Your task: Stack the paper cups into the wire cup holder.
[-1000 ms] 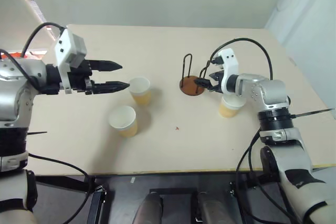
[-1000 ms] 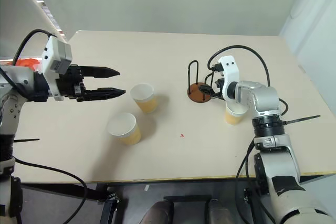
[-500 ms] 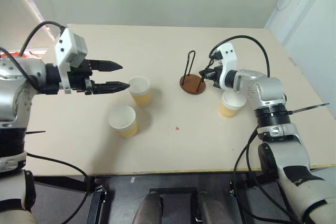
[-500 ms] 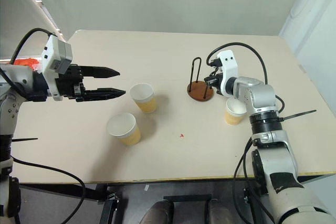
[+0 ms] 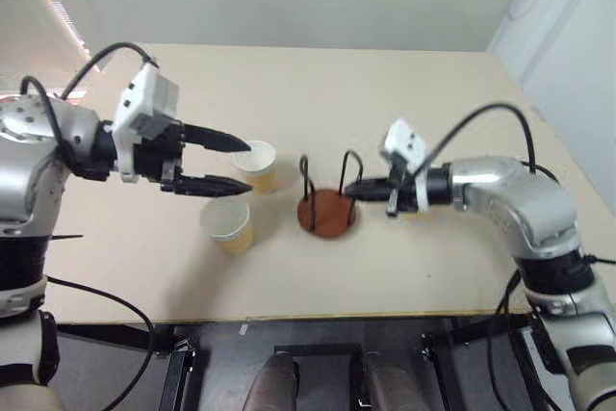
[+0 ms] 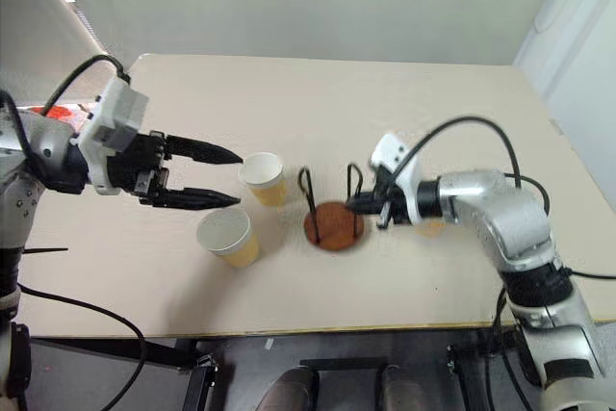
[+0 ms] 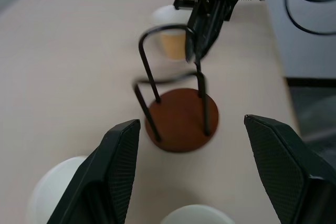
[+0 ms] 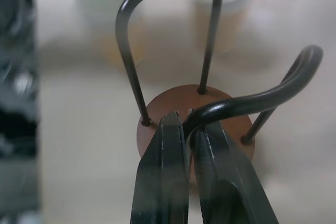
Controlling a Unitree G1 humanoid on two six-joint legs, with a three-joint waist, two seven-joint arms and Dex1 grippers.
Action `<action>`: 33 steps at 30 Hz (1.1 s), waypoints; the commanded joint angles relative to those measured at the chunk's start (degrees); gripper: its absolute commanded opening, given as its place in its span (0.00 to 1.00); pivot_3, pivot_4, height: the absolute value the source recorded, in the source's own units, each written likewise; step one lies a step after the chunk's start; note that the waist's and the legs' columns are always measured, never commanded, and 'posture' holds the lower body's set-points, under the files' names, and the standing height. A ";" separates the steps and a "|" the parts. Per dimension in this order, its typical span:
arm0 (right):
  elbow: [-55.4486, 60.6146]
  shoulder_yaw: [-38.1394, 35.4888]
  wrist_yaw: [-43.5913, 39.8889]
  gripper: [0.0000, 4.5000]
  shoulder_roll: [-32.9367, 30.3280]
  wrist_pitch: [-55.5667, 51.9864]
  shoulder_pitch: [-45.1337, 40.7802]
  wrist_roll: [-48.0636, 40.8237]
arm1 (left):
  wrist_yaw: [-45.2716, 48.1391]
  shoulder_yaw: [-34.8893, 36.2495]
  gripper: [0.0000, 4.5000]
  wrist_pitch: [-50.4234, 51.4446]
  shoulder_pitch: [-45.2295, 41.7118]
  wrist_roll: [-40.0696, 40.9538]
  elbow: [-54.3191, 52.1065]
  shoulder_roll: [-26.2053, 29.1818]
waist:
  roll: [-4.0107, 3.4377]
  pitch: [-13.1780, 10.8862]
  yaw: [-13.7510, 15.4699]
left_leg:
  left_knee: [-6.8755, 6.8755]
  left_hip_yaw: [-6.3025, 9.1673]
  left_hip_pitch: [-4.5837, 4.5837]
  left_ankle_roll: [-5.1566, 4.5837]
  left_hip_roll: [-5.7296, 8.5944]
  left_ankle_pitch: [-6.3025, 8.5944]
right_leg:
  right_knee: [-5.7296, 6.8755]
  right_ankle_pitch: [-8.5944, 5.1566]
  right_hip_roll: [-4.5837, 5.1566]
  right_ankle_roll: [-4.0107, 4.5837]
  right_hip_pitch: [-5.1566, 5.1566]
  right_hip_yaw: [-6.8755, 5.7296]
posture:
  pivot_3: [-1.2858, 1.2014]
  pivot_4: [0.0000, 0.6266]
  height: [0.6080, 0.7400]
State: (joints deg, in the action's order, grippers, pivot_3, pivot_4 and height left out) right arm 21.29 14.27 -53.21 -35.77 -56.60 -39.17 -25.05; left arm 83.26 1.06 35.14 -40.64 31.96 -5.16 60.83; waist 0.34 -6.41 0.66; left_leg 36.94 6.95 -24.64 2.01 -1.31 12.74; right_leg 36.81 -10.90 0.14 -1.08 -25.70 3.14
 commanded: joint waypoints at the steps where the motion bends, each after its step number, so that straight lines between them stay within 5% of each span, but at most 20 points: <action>1: 3.57 0.60 2.38 0.01 0.68 0.93 -0.24 0.57 | 2.04 -2.30 0.77 -0.36 1.13 -0.71 -4.37 1.11 | 0.00 0.00 -0.33 | 0.02 -0.01 0.08 -0.01 0.00 0.00 | 0.00 0.00 0.00 0.02 0.05 0.07 | 0.52 0.24 1.00; 17: 0.13 6.13 3.56 0.01 -0.99 4.12 -1.07 5.97 | 1.79 -3.38 0.77 -1.91 2.07 -4.98 -4.73 2.85 | 0.02 0.01 -0.11 | 0.09 0.00 0.23 -0.16 0.04 -0.10 | 0.00 -0.04 -0.03 0.52 0.18 0.17 | 0.52 0.24 1.00; 24: 0.16 6.46 -0.48 0.49 -5.01 5.47 -2.07 6.27 | 0.53 -2.77 0.77 -2.27 1.36 -5.45 -3.01 2.57 | 0.02 0.01 -0.03 | 0.03 0.01 0.14 -0.17 0.03 -0.04 | -0.01 -0.08 -0.03 0.51 0.10 0.15 | 0.52 0.24 1.00; 30: 1.21 3.39 -8.66 0.93 -14.50 14.60 -0.98 7.51 | 0.78 -2.62 0.77 -4.64 -2.28 -5.84 1.60 1.65 | 0.02 0.01 0.16 | 0.06 0.01 0.11 -0.16 0.03 -0.04 | -0.02 -0.08 -0.03 0.52 0.11 0.16 | 0.52 0.24 1.00; 33: -0.27 -3.51 -16.41 0.93 -21.66 20.14 -3.96 4.51 | 0.71 -2.20 0.77 -6.34 -5.81 -5.95 4.90 0.14 | 0.01 0.00 0.50 | 0.08 0.02 0.03 -0.16 0.06 -0.04 | -0.05 -0.09 -0.01 0.51 0.08 0.15 | 0.52 0.24 1.00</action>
State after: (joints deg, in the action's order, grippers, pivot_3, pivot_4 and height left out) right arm 20.45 17.87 -65.40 -54.80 -39.95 -39.84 -18.57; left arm 83.75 -3.20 30.36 -44.04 25.83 -1.30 61.21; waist 0.35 -6.40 1.16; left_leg 37.03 6.96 -24.73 1.84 -1.23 12.69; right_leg 36.77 -10.99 0.15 -0.58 -25.71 3.30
